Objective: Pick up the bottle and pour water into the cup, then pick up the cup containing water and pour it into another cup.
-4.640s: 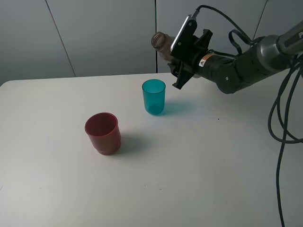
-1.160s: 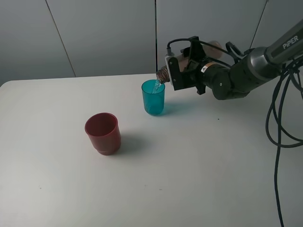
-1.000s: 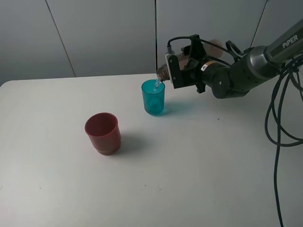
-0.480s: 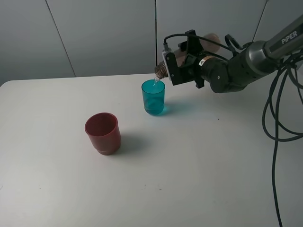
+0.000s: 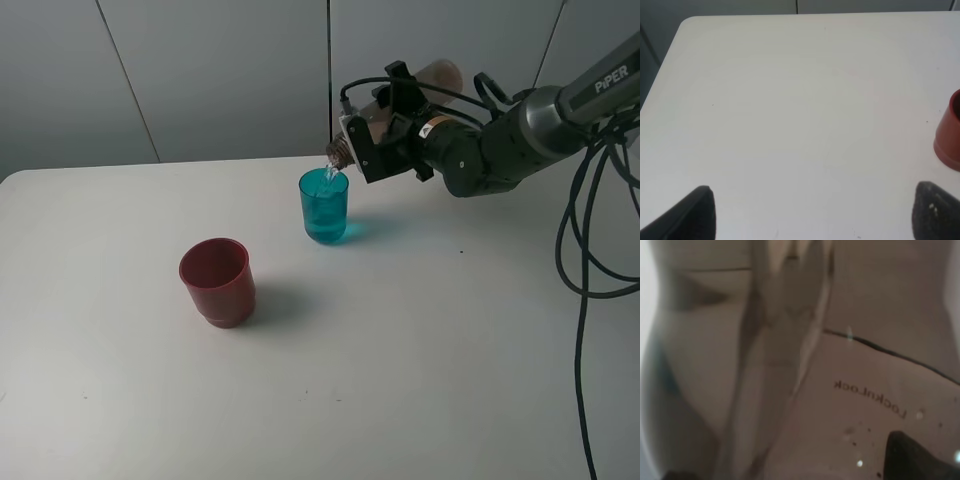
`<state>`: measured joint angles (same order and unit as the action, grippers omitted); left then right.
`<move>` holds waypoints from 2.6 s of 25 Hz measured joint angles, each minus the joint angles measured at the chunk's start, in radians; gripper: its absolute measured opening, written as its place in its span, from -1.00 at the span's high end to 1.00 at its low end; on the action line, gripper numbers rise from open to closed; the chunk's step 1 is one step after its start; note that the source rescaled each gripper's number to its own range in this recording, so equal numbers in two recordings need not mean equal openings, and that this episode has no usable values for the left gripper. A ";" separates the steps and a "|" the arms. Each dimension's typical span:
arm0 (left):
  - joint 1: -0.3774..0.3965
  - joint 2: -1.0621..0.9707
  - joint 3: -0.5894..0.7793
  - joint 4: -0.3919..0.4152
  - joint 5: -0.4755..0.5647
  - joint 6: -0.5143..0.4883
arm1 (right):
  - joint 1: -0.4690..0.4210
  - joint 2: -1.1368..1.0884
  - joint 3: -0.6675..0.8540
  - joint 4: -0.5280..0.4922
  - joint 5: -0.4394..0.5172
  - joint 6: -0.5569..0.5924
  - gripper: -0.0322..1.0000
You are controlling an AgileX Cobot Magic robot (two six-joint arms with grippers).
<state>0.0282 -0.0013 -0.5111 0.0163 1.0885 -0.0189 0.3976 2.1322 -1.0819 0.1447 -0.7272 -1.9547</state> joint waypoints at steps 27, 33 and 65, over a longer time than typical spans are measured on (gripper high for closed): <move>0.000 0.000 0.000 0.000 0.000 0.000 | 0.000 0.000 0.000 -0.160 -0.042 -0.047 0.92; 0.000 0.000 0.000 0.000 0.000 0.000 | 0.000 0.000 0.000 -0.174 -0.044 -0.047 0.92; 0.000 0.000 0.000 0.000 0.000 -0.004 | -0.171 -0.204 0.159 -0.344 0.083 1.913 0.92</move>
<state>0.0282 -0.0013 -0.5111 0.0163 1.0885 -0.0225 0.2268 1.9280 -0.9228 -0.1995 -0.6440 -0.0421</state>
